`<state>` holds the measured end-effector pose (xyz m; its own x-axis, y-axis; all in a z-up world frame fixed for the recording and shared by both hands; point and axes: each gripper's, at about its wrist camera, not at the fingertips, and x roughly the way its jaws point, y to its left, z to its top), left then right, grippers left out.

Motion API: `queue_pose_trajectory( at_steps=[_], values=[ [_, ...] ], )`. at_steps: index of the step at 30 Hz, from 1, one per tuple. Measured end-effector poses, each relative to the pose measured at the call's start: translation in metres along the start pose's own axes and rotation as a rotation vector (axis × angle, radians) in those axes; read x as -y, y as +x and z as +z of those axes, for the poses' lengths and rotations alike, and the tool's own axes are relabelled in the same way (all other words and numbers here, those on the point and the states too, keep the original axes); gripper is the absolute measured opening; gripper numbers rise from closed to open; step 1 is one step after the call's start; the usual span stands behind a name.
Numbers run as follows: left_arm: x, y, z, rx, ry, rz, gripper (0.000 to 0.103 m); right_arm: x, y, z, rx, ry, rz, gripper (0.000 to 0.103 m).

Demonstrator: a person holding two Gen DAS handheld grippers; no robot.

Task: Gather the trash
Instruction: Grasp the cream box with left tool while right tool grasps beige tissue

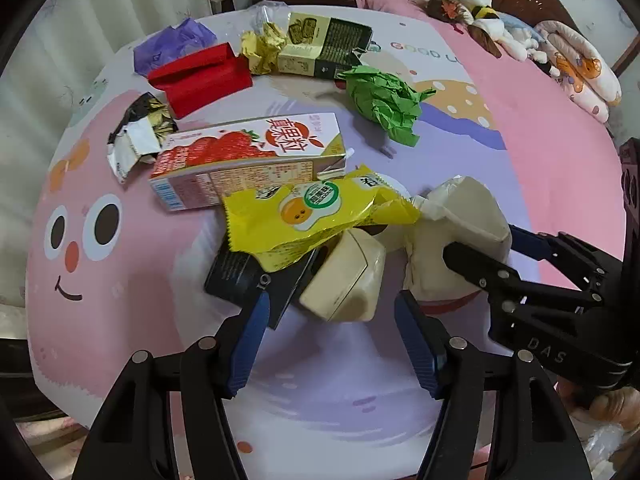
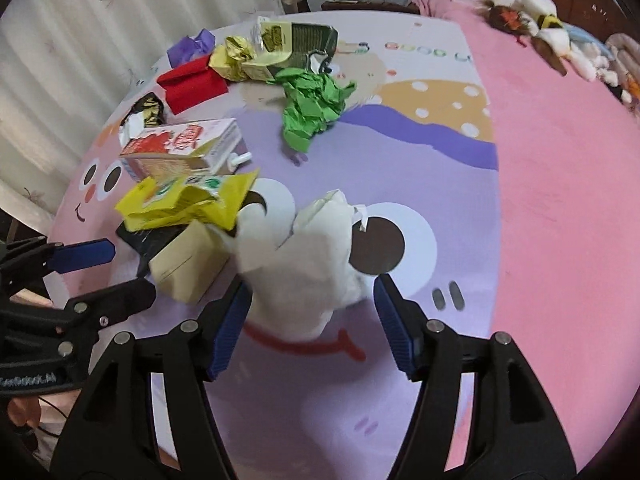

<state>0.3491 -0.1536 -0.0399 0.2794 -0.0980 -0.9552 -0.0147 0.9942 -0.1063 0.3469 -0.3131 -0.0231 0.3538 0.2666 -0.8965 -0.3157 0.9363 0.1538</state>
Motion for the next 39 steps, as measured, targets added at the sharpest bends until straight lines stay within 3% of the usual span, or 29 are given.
queue_pose_trajectory(
  at_steps=[4,6,15,27,36,39],
  values=[
    [0.003,0.013,0.008,-0.031,-0.002,-0.015,0.055,0.008,0.003,0.004,0.02,0.004,0.065,0.041],
    [0.006,0.016,0.009,-0.042,0.001,-0.024,0.054,0.009,0.0,0.005,0.024,0.0,0.082,0.039],
    [0.007,0.019,0.012,-0.044,0.006,-0.048,0.054,0.022,-0.018,-0.007,0.04,0.03,0.119,0.038],
    [0.006,0.027,0.003,-0.047,0.088,-0.073,0.054,0.023,-0.035,-0.022,0.072,0.049,0.157,0.038],
    [0.023,0.042,-0.005,-0.025,0.163,-0.011,0.054,0.018,-0.029,-0.029,0.062,0.028,0.133,0.038],
    [0.025,0.042,-0.009,-0.005,0.193,0.021,0.049,0.017,-0.028,-0.032,0.059,0.029,0.121,0.038]
  ],
)
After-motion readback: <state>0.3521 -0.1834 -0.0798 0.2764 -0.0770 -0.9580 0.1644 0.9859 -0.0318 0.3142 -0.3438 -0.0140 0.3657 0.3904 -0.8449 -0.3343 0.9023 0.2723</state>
